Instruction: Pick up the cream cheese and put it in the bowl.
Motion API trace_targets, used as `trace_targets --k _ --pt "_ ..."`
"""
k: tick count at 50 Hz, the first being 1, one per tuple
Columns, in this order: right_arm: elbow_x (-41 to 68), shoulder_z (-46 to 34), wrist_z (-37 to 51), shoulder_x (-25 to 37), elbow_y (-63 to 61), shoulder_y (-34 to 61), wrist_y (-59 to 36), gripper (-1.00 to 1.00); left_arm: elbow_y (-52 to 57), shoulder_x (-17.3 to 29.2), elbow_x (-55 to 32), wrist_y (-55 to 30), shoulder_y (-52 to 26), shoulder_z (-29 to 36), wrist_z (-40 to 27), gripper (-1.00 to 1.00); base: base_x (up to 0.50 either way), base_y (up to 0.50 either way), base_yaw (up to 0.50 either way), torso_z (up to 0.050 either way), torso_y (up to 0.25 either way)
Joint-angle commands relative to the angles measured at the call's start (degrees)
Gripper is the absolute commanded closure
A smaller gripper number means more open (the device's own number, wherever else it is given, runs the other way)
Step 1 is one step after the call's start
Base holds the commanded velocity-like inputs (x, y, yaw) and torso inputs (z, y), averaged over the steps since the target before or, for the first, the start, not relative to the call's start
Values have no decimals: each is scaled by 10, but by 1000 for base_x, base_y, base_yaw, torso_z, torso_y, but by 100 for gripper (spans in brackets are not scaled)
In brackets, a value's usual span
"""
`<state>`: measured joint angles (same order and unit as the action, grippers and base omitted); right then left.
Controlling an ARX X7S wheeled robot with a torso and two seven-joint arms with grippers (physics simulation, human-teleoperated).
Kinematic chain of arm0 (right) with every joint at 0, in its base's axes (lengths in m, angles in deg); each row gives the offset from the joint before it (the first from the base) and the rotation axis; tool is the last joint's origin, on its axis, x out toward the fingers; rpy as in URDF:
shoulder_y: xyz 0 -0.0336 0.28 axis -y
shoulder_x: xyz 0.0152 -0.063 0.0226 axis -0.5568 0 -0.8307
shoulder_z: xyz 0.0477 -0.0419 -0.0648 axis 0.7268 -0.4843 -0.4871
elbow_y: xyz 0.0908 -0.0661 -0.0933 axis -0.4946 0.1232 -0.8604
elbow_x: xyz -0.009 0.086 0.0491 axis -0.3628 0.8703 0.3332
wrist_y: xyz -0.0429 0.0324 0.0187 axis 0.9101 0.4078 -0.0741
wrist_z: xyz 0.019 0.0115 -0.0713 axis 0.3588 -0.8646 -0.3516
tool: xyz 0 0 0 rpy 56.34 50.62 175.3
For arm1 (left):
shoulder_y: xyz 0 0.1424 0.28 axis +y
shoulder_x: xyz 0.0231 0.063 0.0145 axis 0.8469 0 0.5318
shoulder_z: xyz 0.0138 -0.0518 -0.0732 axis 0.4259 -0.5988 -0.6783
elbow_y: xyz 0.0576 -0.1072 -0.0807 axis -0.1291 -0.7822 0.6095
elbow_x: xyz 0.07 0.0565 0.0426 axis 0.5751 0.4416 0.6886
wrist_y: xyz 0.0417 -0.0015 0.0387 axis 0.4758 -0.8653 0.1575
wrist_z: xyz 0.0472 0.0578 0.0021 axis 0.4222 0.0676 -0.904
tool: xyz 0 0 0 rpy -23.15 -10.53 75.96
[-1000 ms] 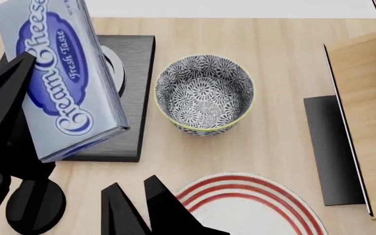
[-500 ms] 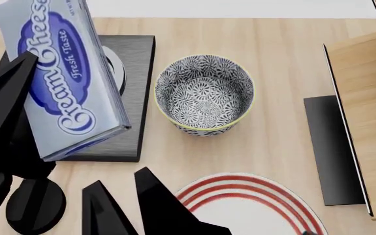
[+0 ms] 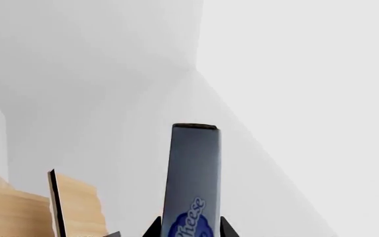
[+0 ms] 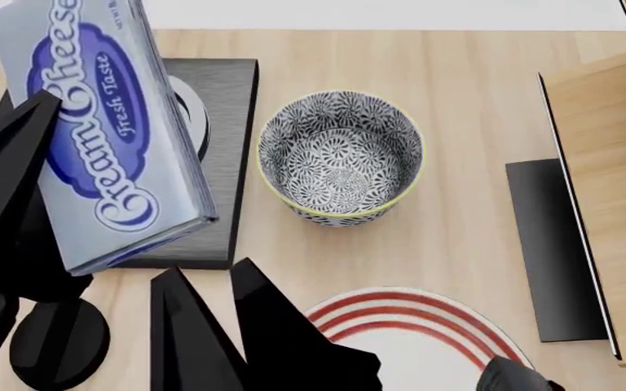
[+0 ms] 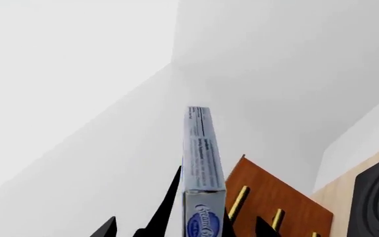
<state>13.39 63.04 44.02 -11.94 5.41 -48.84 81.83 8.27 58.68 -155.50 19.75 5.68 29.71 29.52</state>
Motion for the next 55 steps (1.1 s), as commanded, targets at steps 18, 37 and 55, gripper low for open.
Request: trace_targets --k 18,37,55 --pt "-2 -16 -20 -5 45 20 -2 -100 10 1 -9 6 -5 -3 3 100 0 0 0 1 1" --pt "1 -26 -5 -7 28 35 -4 -100 13 1 -4 9 -6 -1 0 100 0 0 0 0 1" --pt "6 -31 -2 -13 40 64 -4 -100 13 3 -4 9 -5 1 2 100 0 0 0 0 1"
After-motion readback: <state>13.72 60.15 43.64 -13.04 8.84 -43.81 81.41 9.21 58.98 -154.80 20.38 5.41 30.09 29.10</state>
